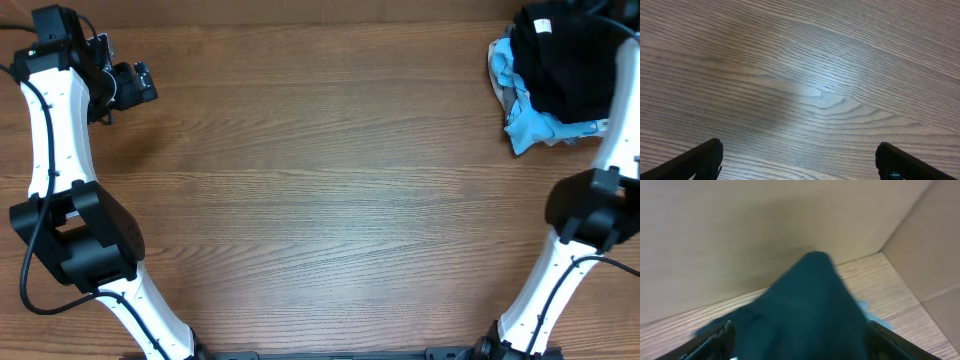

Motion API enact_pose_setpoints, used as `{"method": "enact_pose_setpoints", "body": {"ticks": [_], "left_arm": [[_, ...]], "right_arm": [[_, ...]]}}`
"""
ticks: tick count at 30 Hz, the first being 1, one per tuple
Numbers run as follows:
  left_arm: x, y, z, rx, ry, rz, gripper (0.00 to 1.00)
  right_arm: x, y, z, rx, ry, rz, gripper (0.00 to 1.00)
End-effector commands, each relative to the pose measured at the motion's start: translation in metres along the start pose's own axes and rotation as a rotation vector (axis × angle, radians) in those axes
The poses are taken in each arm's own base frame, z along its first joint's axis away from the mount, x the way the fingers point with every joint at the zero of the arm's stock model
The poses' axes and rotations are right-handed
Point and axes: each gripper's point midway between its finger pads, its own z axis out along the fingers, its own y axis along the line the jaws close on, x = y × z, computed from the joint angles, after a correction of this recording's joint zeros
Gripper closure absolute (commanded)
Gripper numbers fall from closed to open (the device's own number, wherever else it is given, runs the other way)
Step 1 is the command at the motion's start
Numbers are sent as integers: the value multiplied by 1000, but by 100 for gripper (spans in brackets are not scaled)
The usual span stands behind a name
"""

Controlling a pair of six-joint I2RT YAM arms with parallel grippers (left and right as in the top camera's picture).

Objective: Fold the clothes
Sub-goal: 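Place the black shirt onto the clothes pile at the far right corner, then open the right gripper and withdraw it from the pile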

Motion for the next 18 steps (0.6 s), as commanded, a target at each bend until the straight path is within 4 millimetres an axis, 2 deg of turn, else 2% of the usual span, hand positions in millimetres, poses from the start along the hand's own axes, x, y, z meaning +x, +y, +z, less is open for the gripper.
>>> {"method": "enact_pose_setpoints", "body": {"ticks": [1,5,8,11,14,18], "left_arm": [[0,-4,7,14,10,-13,0],[2,-4,12,13,19,-21,0],[4,-3,18,13,34,-34,0],[7,-4,23,19,50,-36,0],[8,-4,26,18,58,-36,0],[8,-3,27,17,59,-36,0]], "right_arm": [[2,-10,0,-33,-9,25,15],[31,-15,24,-53,37,30,15],[65,-15,47,-53,93,34,15],[109,-11,70,-70,155,39,14],[152,-7,86,-91,214,46,13],[189,-5,93,-97,274,52,13]]}}
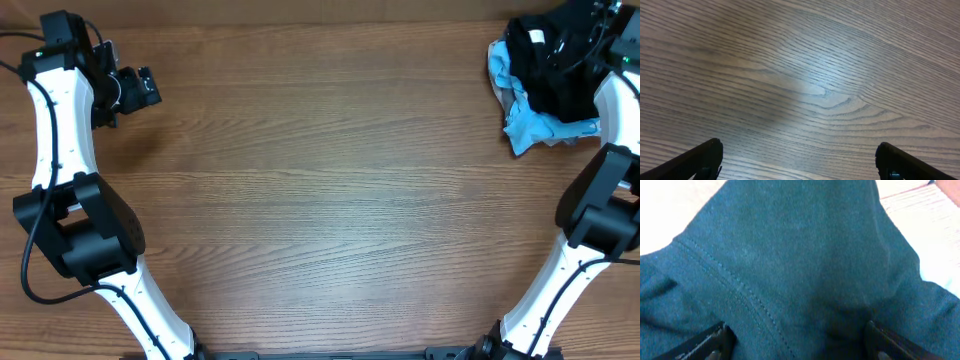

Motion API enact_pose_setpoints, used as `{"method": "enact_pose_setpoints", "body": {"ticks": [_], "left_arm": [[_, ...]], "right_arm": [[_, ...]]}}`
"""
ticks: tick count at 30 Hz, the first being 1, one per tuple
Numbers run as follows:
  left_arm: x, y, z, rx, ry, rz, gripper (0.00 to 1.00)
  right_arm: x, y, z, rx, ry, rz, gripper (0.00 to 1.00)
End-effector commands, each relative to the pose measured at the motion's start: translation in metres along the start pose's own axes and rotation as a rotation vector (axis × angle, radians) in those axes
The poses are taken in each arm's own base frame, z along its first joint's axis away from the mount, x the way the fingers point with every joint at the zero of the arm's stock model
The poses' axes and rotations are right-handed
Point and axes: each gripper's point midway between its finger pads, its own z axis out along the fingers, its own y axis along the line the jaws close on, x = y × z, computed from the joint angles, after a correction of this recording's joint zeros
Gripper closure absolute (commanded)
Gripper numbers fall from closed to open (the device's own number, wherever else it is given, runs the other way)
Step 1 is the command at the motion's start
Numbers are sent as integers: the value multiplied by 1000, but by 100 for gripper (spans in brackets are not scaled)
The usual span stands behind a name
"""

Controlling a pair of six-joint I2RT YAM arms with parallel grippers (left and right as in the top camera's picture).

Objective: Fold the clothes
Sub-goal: 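Open the right gripper and withdraw it from the pile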

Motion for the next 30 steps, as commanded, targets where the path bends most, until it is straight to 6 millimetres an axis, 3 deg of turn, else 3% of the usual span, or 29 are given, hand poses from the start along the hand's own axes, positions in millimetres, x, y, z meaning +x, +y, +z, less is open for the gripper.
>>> {"method": "enact_pose_setpoints", "body": {"ticks": [1,3,6,9,12,15,19,23,30], "left_arm": [[1,-6,6,17,12,-5,0],[1,-6,6,17,12,-5,0],[1,-6,6,17,12,-5,0],[1,-6,6,17,12,-5,0],[1,-6,6,17,12,-5,0],[1,-6,6,17,12,-5,0],[1,-6,6,17,12,-5,0],[1,-6,6,17,12,-5,0],[1,-6,6,17,12,-5,0]], "right_arm": [[58,4,11,-28,147,14,13],[57,5,9,-35,150,16,10],[40,7,-2,-40,131,21,7],[3,10,-27,-44,76,15,0],[-45,13,-65,-42,-10,4,0],[-98,17,-120,-41,-120,-6,0],[-145,24,-197,-47,-226,36,0],[-154,39,-263,-95,-242,124,0],[-127,99,-337,-392,-144,124,0]]}}
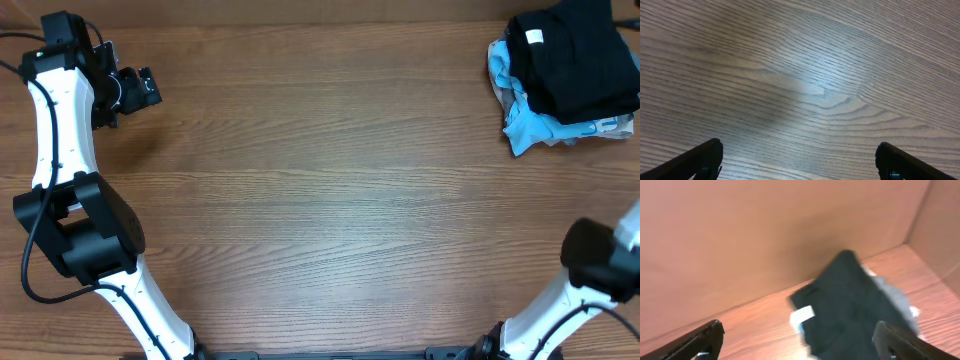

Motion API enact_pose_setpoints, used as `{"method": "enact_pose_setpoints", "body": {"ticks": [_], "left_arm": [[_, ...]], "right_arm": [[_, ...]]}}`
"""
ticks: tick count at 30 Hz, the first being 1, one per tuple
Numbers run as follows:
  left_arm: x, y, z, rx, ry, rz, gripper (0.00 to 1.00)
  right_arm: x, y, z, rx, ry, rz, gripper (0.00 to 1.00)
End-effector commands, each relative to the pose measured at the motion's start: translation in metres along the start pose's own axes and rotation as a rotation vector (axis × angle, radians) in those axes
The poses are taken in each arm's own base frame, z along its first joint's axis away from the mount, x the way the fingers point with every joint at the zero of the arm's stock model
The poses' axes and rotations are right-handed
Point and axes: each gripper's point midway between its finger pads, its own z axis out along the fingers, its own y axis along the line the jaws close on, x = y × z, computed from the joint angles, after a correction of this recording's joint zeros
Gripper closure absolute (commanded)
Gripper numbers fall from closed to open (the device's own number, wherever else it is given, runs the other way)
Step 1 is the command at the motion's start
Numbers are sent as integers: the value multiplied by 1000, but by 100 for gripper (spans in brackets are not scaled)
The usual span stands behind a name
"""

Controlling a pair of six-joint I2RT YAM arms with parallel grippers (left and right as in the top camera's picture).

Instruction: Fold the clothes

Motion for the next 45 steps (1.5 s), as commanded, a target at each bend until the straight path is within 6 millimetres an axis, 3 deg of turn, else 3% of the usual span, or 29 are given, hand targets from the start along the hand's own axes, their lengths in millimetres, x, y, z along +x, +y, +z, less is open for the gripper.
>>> {"method": "enact_pose_setpoints", "body": {"ticks": [1,5,8,16,23,27,32,37,45], "left_arm": [[1,-6,5,13,10,-2,0],[1,-6,5,13,10,-2,0],[1,-6,5,13,10,-2,0],[1,-6,5,13,10,-2,0],[1,-6,5,13,10,-2,0],[1,-6,5,13,10,-2,0],[1,-6,5,13,10,-2,0],[1,-6,5,13,10,-2,0],[1,-6,5,13,10,-2,0]], "right_arm": [[15,59,-32,-288,71,36,0],[31,107,-65,-577,161,65,0],[39,118,-74,-661,204,89,0],[48,108,-69,-597,241,117,0],[62,74,-54,-370,276,130,0],[63,75,-52,-341,252,-9,0],[65,101,-64,-299,196,-258,0],[54,139,-88,-296,88,-364,0],[49,202,-134,-445,-56,-459,0]]}}
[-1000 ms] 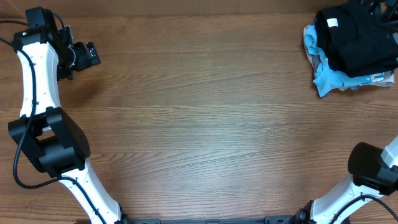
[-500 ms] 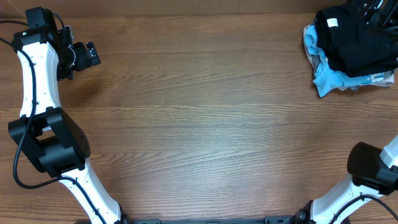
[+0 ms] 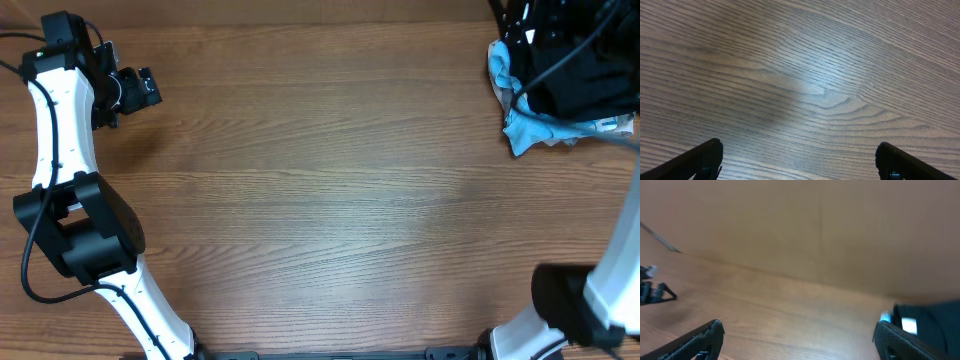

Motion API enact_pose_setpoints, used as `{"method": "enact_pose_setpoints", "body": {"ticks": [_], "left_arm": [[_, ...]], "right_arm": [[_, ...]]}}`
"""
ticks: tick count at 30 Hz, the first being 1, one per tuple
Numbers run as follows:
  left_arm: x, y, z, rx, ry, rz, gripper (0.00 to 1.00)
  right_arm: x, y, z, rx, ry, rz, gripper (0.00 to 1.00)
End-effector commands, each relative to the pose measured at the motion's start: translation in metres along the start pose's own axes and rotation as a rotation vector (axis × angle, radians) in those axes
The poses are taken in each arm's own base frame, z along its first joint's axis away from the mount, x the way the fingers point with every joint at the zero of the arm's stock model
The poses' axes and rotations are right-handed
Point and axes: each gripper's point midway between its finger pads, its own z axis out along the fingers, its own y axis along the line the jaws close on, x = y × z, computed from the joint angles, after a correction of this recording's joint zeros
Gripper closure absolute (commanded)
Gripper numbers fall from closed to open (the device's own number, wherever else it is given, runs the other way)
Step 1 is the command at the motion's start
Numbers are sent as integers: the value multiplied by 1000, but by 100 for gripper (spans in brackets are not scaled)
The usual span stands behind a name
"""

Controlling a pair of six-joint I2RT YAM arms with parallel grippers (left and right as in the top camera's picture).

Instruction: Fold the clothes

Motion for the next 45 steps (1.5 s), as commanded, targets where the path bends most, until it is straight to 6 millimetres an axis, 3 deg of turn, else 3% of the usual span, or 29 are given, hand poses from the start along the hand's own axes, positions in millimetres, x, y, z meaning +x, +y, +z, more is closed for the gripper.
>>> {"method": "enact_pose_setpoints", "body": {"ticks": [1,6,10,13,14,23,29,35,45], "left_arm": [[1,-6,5,13,9,-2,0],[1,-6,5,13,9,-2,0],[1,-6,5,13,9,-2,0],[1,-6,5,13,9,-2,0],[1,-6,5,13,9,-2,0],[1,-6,5,13,9,-2,0],[1,-6,5,13,9,-2,0],[1,-6,5,14,9,-2,0],[1,-6,5,13,9,-2,0]], "right_arm": [[-8,22,-17,-15,-53,-56,0],[-6,37,-14,-48,-119,-92,0],[13,40,-9,-59,-172,-109,0],[39,40,-8,-58,-189,-115,0],[57,41,-9,-57,-193,-116,0],[142,48,-30,-49,-287,-144,0],[193,43,-41,-11,-384,-159,0],[257,36,-37,28,-426,-164,0],[314,31,-22,40,-418,-159,0]]}}
